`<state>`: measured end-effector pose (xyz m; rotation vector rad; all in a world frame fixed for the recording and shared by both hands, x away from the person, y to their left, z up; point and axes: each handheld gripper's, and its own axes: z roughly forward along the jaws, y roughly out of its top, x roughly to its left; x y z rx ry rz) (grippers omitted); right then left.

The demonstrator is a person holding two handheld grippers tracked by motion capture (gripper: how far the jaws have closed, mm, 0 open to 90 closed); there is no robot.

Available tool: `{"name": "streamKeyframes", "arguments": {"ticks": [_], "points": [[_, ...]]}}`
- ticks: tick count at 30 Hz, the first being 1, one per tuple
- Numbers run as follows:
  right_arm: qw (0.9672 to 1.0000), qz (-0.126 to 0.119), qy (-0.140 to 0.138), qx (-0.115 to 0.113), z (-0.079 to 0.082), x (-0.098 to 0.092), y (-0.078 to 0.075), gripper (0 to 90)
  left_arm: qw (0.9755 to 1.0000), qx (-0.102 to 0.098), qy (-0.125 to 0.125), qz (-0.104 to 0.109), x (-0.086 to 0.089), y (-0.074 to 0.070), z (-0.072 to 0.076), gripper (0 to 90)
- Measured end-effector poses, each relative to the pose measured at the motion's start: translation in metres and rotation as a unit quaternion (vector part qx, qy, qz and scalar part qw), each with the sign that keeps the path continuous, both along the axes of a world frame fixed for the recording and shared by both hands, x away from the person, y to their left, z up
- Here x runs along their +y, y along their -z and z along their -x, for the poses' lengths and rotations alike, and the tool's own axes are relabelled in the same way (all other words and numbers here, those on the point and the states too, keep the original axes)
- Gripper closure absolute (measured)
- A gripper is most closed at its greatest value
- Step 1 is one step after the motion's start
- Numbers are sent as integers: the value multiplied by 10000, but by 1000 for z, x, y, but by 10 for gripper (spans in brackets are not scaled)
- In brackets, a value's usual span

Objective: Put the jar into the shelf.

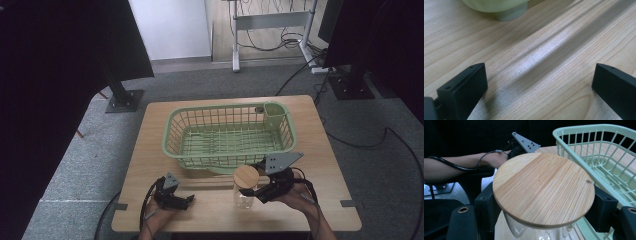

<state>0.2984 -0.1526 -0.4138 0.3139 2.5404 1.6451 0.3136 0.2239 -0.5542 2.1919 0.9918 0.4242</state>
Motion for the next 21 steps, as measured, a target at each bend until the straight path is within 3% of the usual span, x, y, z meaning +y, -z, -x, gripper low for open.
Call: {"name": "streamKeyframes", "arguments": {"ticks": [21], "points": [[10000,-45,-8,-18,-22,-4,-29,246,10000,1,-3,3,0,0,0,0]]}}
